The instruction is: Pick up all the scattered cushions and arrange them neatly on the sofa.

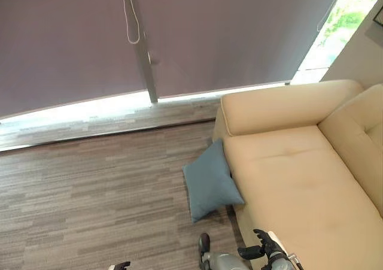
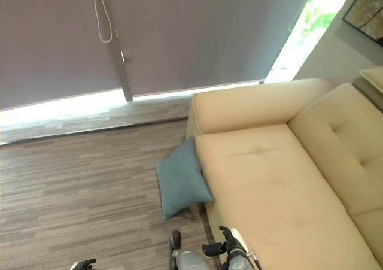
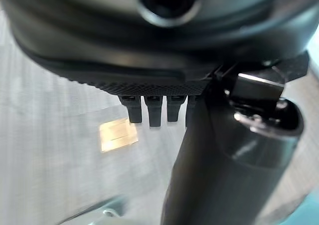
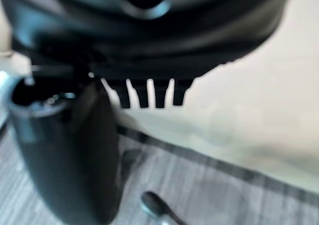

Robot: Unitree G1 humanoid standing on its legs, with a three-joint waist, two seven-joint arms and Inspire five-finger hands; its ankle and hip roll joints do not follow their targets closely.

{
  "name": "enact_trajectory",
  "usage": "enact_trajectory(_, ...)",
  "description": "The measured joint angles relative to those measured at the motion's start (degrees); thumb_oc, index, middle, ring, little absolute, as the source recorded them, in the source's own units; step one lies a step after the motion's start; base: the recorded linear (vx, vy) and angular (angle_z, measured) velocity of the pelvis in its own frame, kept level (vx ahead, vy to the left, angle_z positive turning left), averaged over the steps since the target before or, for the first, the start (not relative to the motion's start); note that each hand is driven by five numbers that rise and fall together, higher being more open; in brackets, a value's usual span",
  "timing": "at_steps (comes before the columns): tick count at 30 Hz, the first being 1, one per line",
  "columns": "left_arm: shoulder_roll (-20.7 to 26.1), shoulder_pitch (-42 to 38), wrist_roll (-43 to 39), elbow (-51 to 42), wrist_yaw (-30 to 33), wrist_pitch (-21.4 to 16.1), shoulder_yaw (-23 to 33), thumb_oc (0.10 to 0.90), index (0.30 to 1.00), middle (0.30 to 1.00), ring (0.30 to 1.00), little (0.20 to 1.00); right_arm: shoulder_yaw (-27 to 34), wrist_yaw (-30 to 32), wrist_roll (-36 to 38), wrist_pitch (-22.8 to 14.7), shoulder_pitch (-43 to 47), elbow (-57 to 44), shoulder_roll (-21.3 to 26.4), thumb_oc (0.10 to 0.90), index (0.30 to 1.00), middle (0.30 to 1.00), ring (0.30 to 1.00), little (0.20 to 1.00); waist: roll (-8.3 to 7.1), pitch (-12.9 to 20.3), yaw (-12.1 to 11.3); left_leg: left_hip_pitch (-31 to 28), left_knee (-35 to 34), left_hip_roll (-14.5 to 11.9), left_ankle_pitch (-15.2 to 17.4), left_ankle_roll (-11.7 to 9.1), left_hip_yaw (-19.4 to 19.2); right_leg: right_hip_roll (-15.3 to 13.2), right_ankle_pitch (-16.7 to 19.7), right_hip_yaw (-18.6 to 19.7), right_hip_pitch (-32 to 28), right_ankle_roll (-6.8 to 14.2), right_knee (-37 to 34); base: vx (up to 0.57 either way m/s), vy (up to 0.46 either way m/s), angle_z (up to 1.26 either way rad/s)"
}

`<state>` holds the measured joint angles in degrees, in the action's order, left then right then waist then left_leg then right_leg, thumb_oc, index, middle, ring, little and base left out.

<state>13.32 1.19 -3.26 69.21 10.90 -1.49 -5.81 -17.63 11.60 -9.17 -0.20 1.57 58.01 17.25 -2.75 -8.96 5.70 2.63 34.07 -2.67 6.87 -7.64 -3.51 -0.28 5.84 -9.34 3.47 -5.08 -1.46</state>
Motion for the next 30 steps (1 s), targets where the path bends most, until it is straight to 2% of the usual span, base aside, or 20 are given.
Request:
enact_trajectory(1, -0.1, -0.3, 0.0, -0.4, -0.1, 0.0, -0.2, 0.8, 0.9, 0.9, 0.9, 0.9, 0.1, 0.0, 0.0, 0.1, 0.8, 0.0, 0.6, 0.8, 0.9, 0.9, 0.9, 0.9, 0.31, 0.2, 0.1, 2.4, 0.6, -0.4, 0.0, -0.1, 0.0, 0.4, -1.1, 0.8, -1.2, -1.2, -0.6, 0.15, -0.011, -0.25)
enact_trajectory(2, -0.1, -0.9, 0.0, -0.4, 0.0, 0.0, -0.3, 0.8, 0.9, 0.9, 0.9, 0.9, 0.1, 0.1, 0.0, 0.1, 1.1, 0.0, 0.8, 0.8, 0.9, 0.9, 0.9, 0.9, 0.16, 0.1, 0.2, 3.3, 0.2, -0.4, 0.1, 0.0, 0.0, 0.4, -1.3, 1.0, -2.0, -1.4, -1.1, 0.16, 0.008, -0.3)
enact_trajectory(4, 0.1, -1.6, 0.0, -0.6, 0.0, -0.1, -0.4, 0.8, 0.9, 0.9, 0.9, 0.9, 0.0, 0.0, 0.0, 0.2, 1.3, 0.0, 1.1, 0.8, 0.9, 0.9, 0.9, 0.9, -0.72, -0.2, -0.1, 5.2, -5.6, -1.0, 0.1, 0.2, -0.9, 0.4, -1.4, 1.7, -3.3, -1.1, -1.9, 0.14, 0.036, -0.21)
enact_trajectory(5, 0.3, -1.8, 0.1, -0.5, 0.0, 0.0, -0.4, 0.8, 0.9, 0.9, 0.9, 0.9, 0.0, 0.1, 0.1, 0.2, 0.7, 0.0, 1.1, 0.8, 0.9, 0.9, 0.9, 0.9, -1.1, 0.0, 0.3, 4.6, -10.5, -1.5, -0.2, 0.5, -2.0, 0.5, -1.1, 1.4, -4.2, -1.5, -2.9, 0.15, 0.092, -0.07)
enact_trajectory(7, 0.5, -1.9, 0.1, 0.0, -0.3, -0.1, -0.8, 0.8, 0.9, 0.9, 0.9, 0.9, -0.1, 0.0, 0.1, 0.3, 0.9, 0.0, 1.4, 0.8, 0.9, 0.9, 0.9, 0.9, -2.02, -0.3, 1.3, 4.1, -24.5, -2.8, -2.4, -0.1, -1.6, 1.1, -2.5, 2.1, -5.9, 0.7, -3.8, 0.17, 0.119, -0.04)
enact_trajectory(8, 0.4, -2.0, 0.1, -0.1, -0.3, 0.0, -0.9, 0.8, 0.9, 0.9, 0.9, 0.9, 0.1, 0.1, 0.1, 0.3, 1.0, 0.0, 1.6, 0.8, 0.9, 0.9, 0.9, 0.9, -1.8, -0.4, 1.5, 3.0, -30.7, -3.1, -4.6, -0.1, -1.5, 1.4, -2.5, 1.9, -6.2, 0.8, -3.8, 0.15, 0.105, -0.25)
enact_trajectory(9, 0.6, -2.2, 0.0, -0.2, -0.3, -0.1, -0.5, 0.8, 0.9, 0.9, 0.9, 0.9, 0.1, 0.1, 0.2, 0.3, 0.9, 0.0, 1.9, 0.8, 0.9, 0.9, 0.9, 0.9, -2.11, -0.9, 1.2, 3.7, -33.7, -4.1, -7.4, -0.2, 0.6, 2.5, -2.6, 3.1, -7.0, 0.9, -3.8, 0.17, 0.109, -0.38)
enact_trajectory(12, 0.4, -2.0, 0.2, 0.2, -0.3, 0.0, -0.5, 0.8, 0.9, 0.9, 0.9, 0.9, 0.6, 0.1, 0.4, 0.3, 1.1, -0.5, 2.5, 0.8, 0.9, 0.9, 0.9, 0.9, -1.86, -0.8, 1.3, 1.5, -35.2, -3.5, -8.9, 0.4, 1.0, 3.2, -3.5, 5.6, -8.9, 1.5, -3.8, 0.17, 0.13, -0.55)
enact_trajectory(14, -0.2, -1.7, 1.1, 0.5, -0.4, 0.1, -0.8, 0.8, 0.9, 0.9, 0.9, 0.9, 1.4, 0.2, 0.4, 0.3, 0.3, -1.8, 3.0, 0.8, 0.9, 0.9, 0.9, 0.9, -0.64, -0.6, 1.8, -0.8, -35.5, -2.4, -10.6, 1.5, 1.0, 3.6, -4.2, 7.0, -10.2, 2.0, -3.8, 0.14, 0.158, -0.45)
enact_trajectory(15, -0.8, -1.5, 1.4, 0.6, -0.5, 0.1, -1.0, 0.8, 0.9, 0.9, 0.9, 0.9, 1.4, 0.2, 0.5, 0.4, -0.7, -2.6, 3.4, 0.8, 0.9, 0.9, 0.9, 0.9, 0.54, -0.5, 2.2, -2.2, -35.9, -2.0, -12.6, 3.9, 0.6, 3.7, -5.2, 7.6, -11.0, 2.6, -3.7, 0.11, 0.152, -0.16)
enact_trajectory(16, -0.9, -1.6, 1.6, 0.2, -0.5, 0.0, -1.0, 0.8, 0.9, 0.9, 0.9, 0.9, 1.3, 0.1, 0.4, 0.3, -1.1, -3.0, 3.4, 0.8, 0.9, 0.9, 0.9, 0.9, 0.52, -0.4, 2.0, -2.2, -36.0, -1.4, -12.6, 4.3, 0.8, 3.0, -6.0, 8.0, -10.1, 4.0, -2.3, 0.1, 0.15, -0.08)
enact_trajectory(19, -0.7, -1.5, 2.3, 0.2, -0.5, 0.1, -1.2, 0.8, 0.9, 0.9, 0.9, 0.9, 1.3, -0.1, 0.4, 0.3, -1.7, -6.5, 3.0, 0.8, 0.9, 0.9, 0.9, 0.9, 0.86, -0.6, 2.0, -2.3, -36.9, 1.1, -12.0, 5.8, -0.1, 0.2, -8.8, 8.4, -7.7, 5.9, 1.9, 0.07, 0.138, -0.02)
enact_trajectory(22, 0.1, -0.9, 2.3, 0.3, -0.4, 0.4, -0.9, 0.8, 0.9, 0.9, 0.9, 0.9, 1.4, -0.2, 0.5, 0.2, -1.0, -11.3, 2.7, 0.8, 0.9, 0.9, 0.9, 0.9, 1.57, -1.0, 1.4, -2.4, -37.3, 2.8, -11.5, 6.8, -1.3, -1.5, -10.1, 9.6, -5.8, 7.5, 4.4, 0.04, 0.157, -0.15)
enact_trajectory(26, 0.9, 0.2, 2.3, -0.2, 0.0, 0.4, -0.8, 0.8, 0.9, 0.9, 0.9, 0.9, 1.3, -0.1, 0.5, -0.3, 2.9, -15.4, 2.6, 0.8, 0.9, 0.9, 0.9, 0.9, 2.58, -2.1, 1.1, -1.1, -37.3, 4.0, -11.5, 7.5, -2.5, -2.9, -11.2, 10.9, -2.5, 8.8, 7.5, -0.07, 0.111, -0.13)
enact_trajectory(28, 1.0, 0.0, 2.1, -0.7, 0.1, 0.2, -0.9, 0.8, 0.9, 0.9, 0.9, 0.9, 1.1, 0.2, 1.0, -0.7, 7.0, -16.6, 2.5, 0.8, 0.9, 0.9, 0.9, 0.9, 3.77, -3.8, 0.8, 1.9, -36.5, 4.7, -11.9, 8.1, -2.8, -3.5, -11.7, 11.3, 1.6, 9.4, 10.1, -0.16, 0.117, -0.11)
enact_trajectory(30, 1.1, -1.0, 2.0, -1.8, 0.2, -0.1, -1.0, 0.8, 0.9, 0.9, 0.9, 0.9, 0.8, 0.8, 1.5, -0.8, 10.9, -16.7, 2.6, 0.8, 0.9, 0.9, 0.9, 0.9, 3.37, -5.6, 0.8, 5.2, -34.9, 4.8, -11.9, 8.2, -3.6, -3.7, -12.1, 11.9, 5.6, 9.4, 13.0, -0.09, 0.059, -0.13)
